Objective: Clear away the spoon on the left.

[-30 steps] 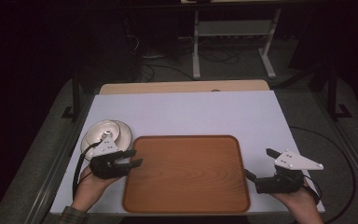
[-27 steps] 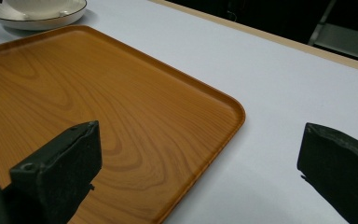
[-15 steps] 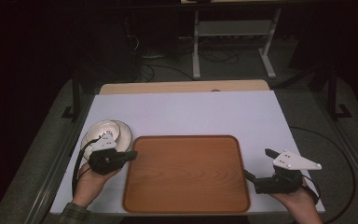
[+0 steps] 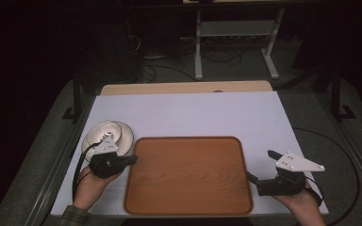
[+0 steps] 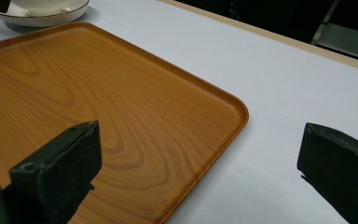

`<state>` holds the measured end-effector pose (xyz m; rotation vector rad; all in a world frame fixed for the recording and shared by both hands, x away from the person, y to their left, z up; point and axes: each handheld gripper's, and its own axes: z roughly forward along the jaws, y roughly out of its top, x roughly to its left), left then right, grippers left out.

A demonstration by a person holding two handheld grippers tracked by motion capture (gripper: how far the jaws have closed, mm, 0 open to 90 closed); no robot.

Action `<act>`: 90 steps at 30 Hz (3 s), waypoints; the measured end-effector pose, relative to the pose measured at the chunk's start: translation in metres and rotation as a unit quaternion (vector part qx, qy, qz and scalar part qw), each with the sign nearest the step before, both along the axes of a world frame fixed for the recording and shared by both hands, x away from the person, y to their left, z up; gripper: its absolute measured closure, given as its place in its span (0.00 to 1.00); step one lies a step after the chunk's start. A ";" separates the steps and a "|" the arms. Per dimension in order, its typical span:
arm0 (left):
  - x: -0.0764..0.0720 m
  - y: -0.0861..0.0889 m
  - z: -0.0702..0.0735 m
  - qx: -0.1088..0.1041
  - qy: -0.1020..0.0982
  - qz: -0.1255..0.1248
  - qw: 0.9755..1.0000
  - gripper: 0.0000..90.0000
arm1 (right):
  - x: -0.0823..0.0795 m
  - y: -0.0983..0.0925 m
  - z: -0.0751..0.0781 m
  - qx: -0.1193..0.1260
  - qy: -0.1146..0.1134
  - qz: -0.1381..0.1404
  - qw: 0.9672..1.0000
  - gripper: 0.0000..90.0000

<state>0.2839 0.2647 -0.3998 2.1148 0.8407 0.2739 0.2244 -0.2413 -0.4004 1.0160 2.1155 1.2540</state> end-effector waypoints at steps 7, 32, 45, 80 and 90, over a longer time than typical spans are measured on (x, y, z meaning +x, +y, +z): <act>0.004 0.006 -0.004 0.004 0.006 0.013 1.000 0.99 | 0.000 -0.001 0.001 0.002 -0.003 -0.001 1.000 0.00; 0.007 0.030 0.001 0.000 -0.011 0.052 0.999 0.99 | 0.000 -0.001 -0.001 -0.003 -0.001 -0.001 1.000 0.00; 0.008 0.040 0.003 -0.001 -0.016 0.070 0.997 0.99 | 0.000 -0.002 -0.001 -0.003 0.000 -0.001 1.000 0.00; 0.002 0.080 0.013 0.003 -0.032 0.125 0.992 0.99 | 0.000 -0.002 -0.002 -0.008 0.000 -0.001 1.000 0.00; 0.000 0.092 0.015 0.005 -0.033 0.143 0.989 0.99 | 0.001 -0.001 -0.002 -0.011 0.000 0.000 1.000 0.00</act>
